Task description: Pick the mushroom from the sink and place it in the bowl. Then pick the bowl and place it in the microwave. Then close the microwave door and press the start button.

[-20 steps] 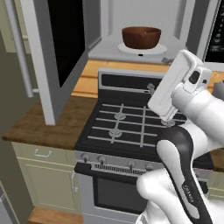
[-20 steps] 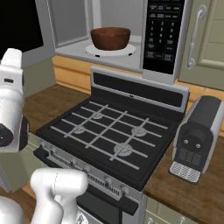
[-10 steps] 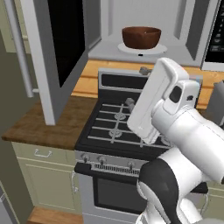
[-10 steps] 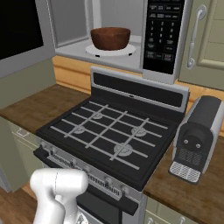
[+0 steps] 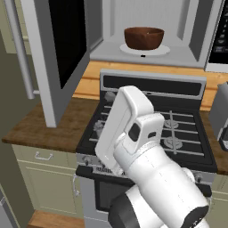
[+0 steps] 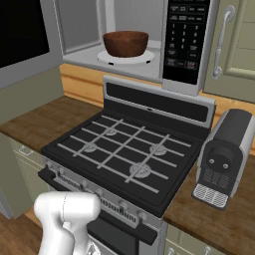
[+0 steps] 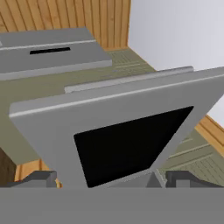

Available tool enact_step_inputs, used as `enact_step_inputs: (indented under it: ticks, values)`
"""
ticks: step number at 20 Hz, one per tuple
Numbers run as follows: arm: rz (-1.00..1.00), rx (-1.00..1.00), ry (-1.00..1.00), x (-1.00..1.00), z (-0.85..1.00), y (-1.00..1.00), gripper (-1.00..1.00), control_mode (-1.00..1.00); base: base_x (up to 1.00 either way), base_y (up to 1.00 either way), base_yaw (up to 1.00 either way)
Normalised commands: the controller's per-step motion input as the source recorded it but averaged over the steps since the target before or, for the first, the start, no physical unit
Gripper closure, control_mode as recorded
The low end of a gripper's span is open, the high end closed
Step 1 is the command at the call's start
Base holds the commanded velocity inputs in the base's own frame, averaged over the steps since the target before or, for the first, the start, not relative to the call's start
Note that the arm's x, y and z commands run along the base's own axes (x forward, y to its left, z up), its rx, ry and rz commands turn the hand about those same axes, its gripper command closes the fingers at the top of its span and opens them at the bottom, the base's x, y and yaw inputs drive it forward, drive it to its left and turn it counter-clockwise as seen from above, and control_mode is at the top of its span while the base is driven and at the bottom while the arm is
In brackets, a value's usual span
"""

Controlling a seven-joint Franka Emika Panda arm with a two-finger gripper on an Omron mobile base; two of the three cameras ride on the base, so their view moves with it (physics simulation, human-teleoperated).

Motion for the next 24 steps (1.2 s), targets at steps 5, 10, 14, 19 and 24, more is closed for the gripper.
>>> enact_step_inputs:
  ticks: [5,10,14,19,24]
  values:
    - [0.00,0.00,-0.09,-0.17,-0.33,0.75,-1.00,-1.00,0.00,0.00,0.00]
    - [0.00,-0.01,-0.04,-0.10,-0.13,0.63,-1.00,-1.00,0.00,0.00,0.00]
    - [0.00,0.00,0.00,0.00,-0.15,0.59,-1.00,-1.00,0.00,0.00,0.00]
    - [-0.04,-0.01,0.00,0.17,-0.31,0.73,-1.00,-1.00,0.00,0.00,0.00]
    - [-0.10,0.00,0.01,0.59,-0.29,0.34,-1.00,-1.00,0.00,0.00,0.00]
